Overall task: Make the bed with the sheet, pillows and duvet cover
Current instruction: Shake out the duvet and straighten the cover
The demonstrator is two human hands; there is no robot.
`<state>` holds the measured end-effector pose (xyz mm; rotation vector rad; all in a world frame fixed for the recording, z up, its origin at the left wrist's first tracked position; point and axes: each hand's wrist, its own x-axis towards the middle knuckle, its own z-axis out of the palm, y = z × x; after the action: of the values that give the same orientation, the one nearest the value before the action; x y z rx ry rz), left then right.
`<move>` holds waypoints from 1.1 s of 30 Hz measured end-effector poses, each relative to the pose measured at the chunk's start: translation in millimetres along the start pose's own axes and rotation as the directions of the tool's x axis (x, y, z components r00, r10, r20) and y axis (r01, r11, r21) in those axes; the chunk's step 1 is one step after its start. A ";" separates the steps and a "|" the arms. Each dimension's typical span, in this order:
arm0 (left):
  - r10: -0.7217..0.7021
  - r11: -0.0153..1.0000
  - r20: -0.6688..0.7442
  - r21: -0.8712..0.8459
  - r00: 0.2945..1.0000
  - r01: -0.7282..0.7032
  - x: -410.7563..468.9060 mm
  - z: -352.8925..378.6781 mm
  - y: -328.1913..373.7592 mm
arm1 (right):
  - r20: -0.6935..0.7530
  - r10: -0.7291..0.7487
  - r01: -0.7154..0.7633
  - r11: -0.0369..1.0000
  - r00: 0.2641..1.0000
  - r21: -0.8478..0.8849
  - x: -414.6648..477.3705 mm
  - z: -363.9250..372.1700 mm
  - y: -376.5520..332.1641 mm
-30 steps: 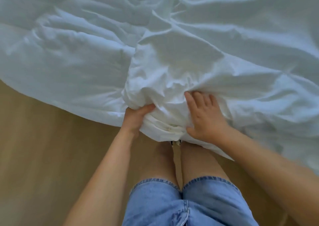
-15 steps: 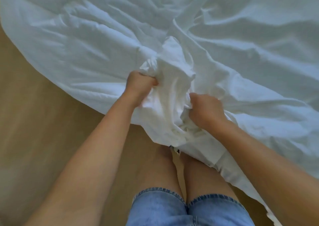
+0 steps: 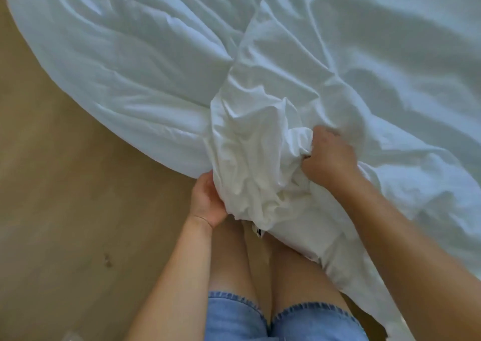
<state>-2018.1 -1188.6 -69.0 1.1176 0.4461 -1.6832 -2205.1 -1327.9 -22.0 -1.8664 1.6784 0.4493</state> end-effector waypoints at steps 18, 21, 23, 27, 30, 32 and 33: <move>-0.026 0.837 0.037 0.547 0.999 0.001 -6.0 42.2 212.9 | -0.156 0.137 -0.147 0.988 0.978 -0.055 -67.5 -34.0 -72.1; 0.124 0.759 0.036 0.640 0.992 -0.118 -5.3 28.8 318.1 | -0.146 0.293 -0.297 0.955 0.945 -0.007 -83.5 -31.3 -67.6; 0.200 0.697 0.009 0.702 0.980 -0.149 6.9 32.6 353.5 | -0.083 0.314 -0.321 0.943 0.946 -0.089 -77.2 -19.3 -73.1; 0.277 0.397 -0.009 0.912 0.961 -0.106 30.1 40.1 328.2 | 0.009 0.273 -0.266 0.942 0.962 -0.206 -63.9 8.2 -84.5; 0.027 0.308 0.022 0.951 0.999 -0.029 30.6 28.0 307.2 | 0.033 0.281 -0.266 0.935 0.959 -0.236 -58.0 18.8 -89.8; -0.080 0.325 0.058 0.945 0.995 -0.029 30.9 22.8 302.8 | 0.058 0.283 -0.267 0.943 0.957 -0.200 -55.0 21.7 -97.4; -0.090 0.338 0.071 0.940 0.993 -0.037 32.9 23.2 301.5 | 0.076 0.291 -0.276 0.948 0.954 -0.158 -53.9 21.4 -101.7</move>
<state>-1763.0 -1346.8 -20.1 1.8144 -0.7801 -2.0449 -2110.8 -1268.6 13.9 -1.6737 1.8979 0.7888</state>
